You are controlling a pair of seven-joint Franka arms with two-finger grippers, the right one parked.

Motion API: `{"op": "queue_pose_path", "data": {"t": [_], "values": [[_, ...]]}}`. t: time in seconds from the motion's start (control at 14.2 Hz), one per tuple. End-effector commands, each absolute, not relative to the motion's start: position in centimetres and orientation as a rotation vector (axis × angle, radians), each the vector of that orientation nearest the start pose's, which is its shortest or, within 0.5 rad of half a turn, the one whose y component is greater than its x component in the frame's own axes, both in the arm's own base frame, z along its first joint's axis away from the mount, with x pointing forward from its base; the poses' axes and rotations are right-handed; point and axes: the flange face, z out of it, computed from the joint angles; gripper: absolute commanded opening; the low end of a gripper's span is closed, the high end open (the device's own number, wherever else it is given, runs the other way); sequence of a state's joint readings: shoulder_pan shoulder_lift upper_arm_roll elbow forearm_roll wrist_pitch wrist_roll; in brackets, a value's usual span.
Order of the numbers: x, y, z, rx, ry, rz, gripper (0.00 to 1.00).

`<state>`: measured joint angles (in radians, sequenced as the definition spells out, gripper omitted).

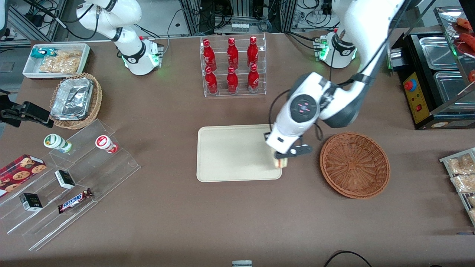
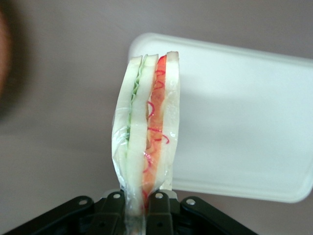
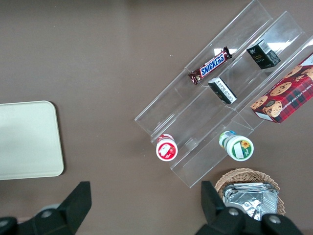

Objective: Place sandwich from basket to tray
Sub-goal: 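Lower the sandwich onto the tray and open the left gripper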

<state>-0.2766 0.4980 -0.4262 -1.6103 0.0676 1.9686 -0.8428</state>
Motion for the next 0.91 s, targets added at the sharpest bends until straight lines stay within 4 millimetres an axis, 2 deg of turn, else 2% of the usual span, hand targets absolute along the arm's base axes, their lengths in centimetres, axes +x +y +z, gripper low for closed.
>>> {"op": "queue_pose_path", "data": {"t": [0.0,0.07,0.14,0.21,0.35,0.63,0.7,0.77,0.84], "values": [[53.2,-45.9,32.3,-3.169,-0.164,0.303,0.13],[52.7,-47.3,31.5,-3.164,-0.156,0.302,0.14],[52.6,-47.8,30.4,-3.146,-0.164,0.292,0.18],[52.5,-48.0,29.5,-3.132,-0.174,0.294,0.18],[51.8,-49.7,28.1,-3.134,-0.151,0.305,0.19],[52.1,-50.1,26.6,-3.143,-0.170,0.277,0.31],[52.1,-50.1,26.5,-3.146,-0.174,0.275,0.47],[52.2,-50.1,26.6,-3.149,-0.180,0.266,0.71],[52.3,-50.1,26.8,-3.142,-0.195,0.246,1.00]]}}
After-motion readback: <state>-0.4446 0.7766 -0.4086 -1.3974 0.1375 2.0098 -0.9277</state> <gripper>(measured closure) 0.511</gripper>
